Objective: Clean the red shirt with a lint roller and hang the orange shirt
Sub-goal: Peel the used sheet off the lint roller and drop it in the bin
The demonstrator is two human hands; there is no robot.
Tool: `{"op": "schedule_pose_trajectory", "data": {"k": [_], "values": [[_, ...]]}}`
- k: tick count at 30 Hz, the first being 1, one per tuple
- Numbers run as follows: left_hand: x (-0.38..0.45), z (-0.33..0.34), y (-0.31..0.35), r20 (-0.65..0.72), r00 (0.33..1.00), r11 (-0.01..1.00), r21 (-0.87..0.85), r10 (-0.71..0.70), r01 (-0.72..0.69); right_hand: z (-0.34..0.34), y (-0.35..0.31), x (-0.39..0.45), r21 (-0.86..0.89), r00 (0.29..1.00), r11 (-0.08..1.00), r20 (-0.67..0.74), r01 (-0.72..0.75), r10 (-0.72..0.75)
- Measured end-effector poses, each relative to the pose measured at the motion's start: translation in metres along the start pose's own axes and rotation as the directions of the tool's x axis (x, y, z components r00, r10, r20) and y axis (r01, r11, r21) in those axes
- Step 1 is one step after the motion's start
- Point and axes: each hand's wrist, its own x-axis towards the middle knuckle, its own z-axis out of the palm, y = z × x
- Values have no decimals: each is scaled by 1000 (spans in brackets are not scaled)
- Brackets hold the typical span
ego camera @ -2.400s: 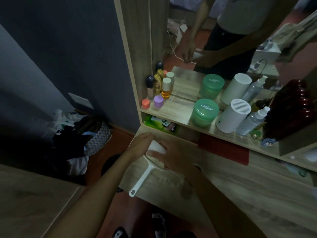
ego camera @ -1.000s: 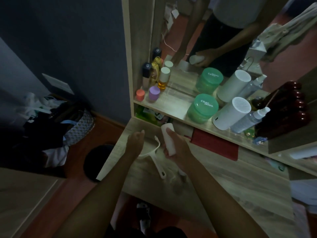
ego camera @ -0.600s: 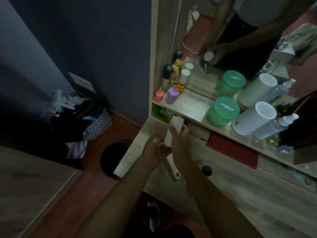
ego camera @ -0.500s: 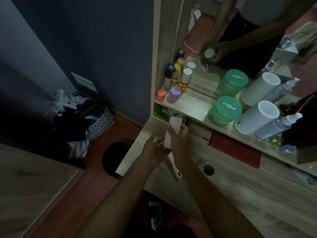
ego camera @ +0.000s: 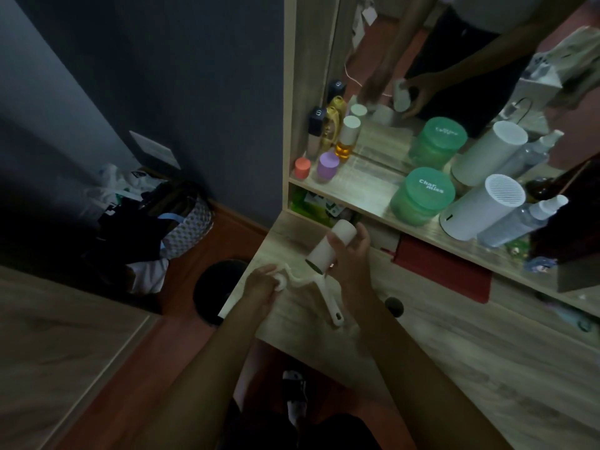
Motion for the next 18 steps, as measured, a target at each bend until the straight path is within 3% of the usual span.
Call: {"op": "schedule_pose_trajectory", "data": {"k": [2, 6, 10, 12, 15, 16, 18], "values": [[9, -17, -10, -45, 994, 985, 149, 97, -90, -6, 0, 0, 8, 999, 1000, 41, -15, 15], [18, -30, -22, 11, 977, 943, 260, 214, -210, -16, 10, 0, -35, 998, 999, 55, -24, 26], [36, -34, -32, 47, 964, 824, 508, 263, -250, -23, 19, -1, -58, 994, 996, 78, -68, 73], [40, -33, -34, 36, 951, 803, 527, 306, -278, -26, 21, -2, -42, 988, 993, 103, -107, 111], [26, -25, -21, -81, 921, 686, 692, 381, -223, -27, 21, -5, 4, 982, 990, 123, -143, 142], [20, -23, -16, -95, 891, 659, 708, 444, -253, -27, 22, -5, 24, 981, 989, 131, -147, 142], [1, -16, -7, 20, 846, 685, 577, 533, -445, -25, 23, -5, 69, 976, 984, 154, -163, 151]]}}
